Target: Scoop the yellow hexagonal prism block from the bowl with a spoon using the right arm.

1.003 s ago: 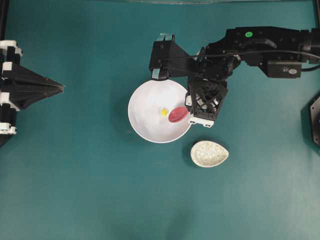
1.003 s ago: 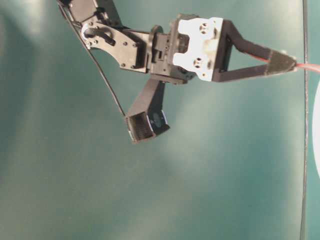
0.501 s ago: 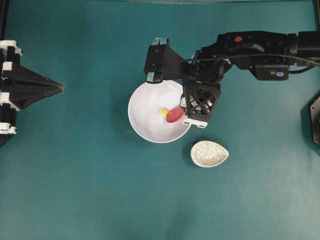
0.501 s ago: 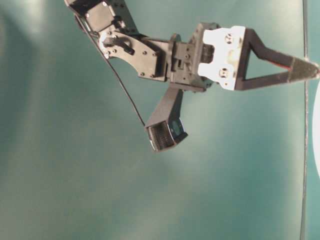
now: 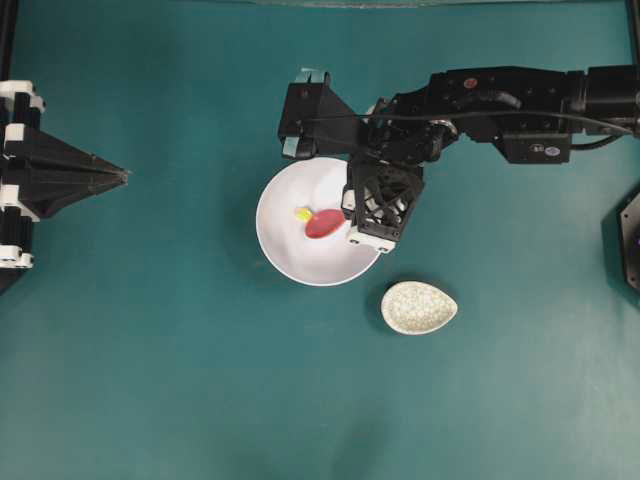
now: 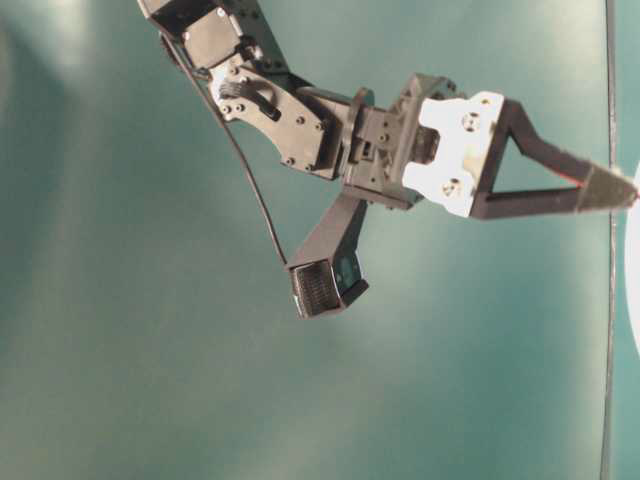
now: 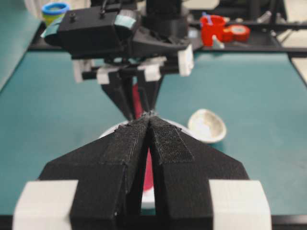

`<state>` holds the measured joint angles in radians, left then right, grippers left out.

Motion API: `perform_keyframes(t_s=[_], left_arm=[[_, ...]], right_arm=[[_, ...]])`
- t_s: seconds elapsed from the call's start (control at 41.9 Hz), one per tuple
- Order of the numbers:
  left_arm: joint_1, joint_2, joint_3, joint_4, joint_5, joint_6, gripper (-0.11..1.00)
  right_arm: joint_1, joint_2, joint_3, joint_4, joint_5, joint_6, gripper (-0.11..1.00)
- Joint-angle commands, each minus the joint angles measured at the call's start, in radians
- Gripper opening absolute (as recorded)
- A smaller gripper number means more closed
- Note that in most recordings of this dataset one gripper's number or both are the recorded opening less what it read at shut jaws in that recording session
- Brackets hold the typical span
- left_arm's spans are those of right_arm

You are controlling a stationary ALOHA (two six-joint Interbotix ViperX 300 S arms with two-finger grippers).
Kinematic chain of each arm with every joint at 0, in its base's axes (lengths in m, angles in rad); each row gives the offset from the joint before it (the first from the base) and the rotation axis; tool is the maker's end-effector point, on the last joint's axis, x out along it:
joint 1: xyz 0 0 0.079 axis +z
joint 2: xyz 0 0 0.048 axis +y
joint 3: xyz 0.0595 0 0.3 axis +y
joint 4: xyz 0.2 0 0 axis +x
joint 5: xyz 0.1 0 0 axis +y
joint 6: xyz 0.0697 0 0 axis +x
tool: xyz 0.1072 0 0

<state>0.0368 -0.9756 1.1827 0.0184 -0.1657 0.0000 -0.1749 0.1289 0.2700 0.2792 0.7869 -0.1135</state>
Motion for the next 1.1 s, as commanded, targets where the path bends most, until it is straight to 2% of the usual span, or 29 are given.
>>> perform_keyframes(t_s=[0.0,0.597,1.074], left_arm=[[0.002,0.008,-0.015,0.003,-0.003,-0.002,0.0],[0.002,0.006,-0.015,0.003,-0.003,-0.002,0.0],[0.002,0.008,-0.015,0.003,-0.003,-0.002,0.0]], right_arm=[[0.002,-0.018,-0.002,0.0,-0.037,-0.002,0.23],[0.002,-0.028,0.02,-0.006,-0.14,0.002,0.23],[0.006,-0.1,0.144,-0.002,-0.301,0.011,0.23]])
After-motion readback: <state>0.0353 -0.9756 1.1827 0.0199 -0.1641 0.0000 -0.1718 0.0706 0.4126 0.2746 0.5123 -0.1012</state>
